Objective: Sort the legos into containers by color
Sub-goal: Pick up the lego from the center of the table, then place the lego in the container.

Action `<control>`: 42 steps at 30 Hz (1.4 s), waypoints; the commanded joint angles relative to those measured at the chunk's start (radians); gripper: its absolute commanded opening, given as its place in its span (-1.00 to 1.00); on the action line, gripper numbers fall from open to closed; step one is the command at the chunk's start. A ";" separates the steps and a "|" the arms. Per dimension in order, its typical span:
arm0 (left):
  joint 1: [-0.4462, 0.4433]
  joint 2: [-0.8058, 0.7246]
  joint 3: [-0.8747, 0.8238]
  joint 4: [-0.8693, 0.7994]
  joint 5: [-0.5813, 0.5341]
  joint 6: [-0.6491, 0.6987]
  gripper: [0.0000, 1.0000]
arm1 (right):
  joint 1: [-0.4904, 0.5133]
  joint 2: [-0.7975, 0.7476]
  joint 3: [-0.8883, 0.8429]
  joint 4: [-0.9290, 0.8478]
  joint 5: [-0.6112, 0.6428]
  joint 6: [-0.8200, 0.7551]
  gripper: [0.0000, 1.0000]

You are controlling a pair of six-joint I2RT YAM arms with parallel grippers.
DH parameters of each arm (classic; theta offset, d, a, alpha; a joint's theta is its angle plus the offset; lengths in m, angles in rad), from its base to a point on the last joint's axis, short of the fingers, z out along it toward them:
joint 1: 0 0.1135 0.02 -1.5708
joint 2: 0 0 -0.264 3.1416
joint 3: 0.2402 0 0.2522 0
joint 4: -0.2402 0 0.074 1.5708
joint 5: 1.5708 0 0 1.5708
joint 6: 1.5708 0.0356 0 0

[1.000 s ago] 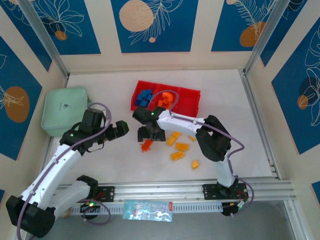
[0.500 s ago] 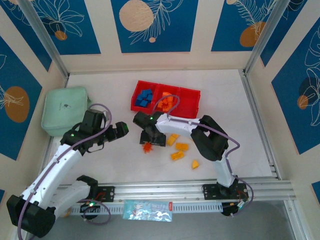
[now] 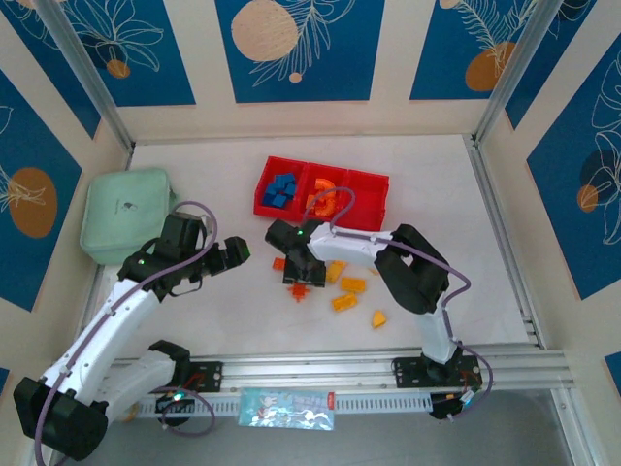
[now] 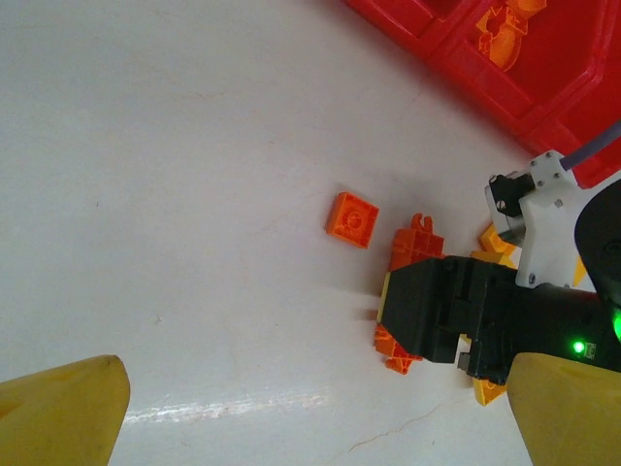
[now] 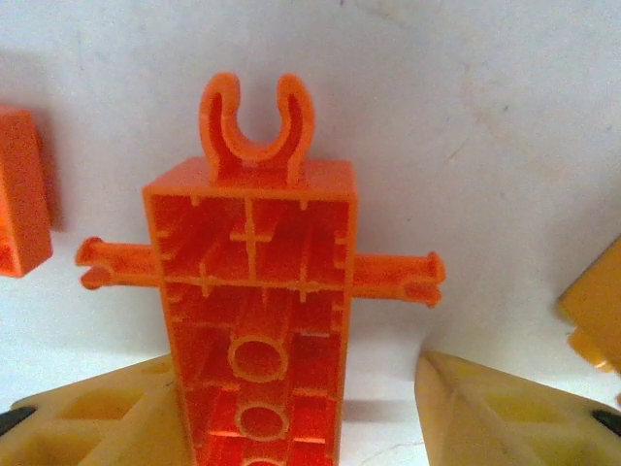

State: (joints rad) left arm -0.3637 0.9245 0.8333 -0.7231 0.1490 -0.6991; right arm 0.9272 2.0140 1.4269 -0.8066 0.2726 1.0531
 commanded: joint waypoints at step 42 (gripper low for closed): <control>0.019 0.237 0.155 0.140 0.083 0.049 0.99 | -0.330 0.198 0.726 -0.233 0.080 -0.437 -0.28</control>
State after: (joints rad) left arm -0.3607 1.1431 0.9497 -0.6167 0.2008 -0.6716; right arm 0.6170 2.1395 2.0743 -0.9874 0.3592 0.6708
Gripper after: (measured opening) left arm 0.994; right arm 0.361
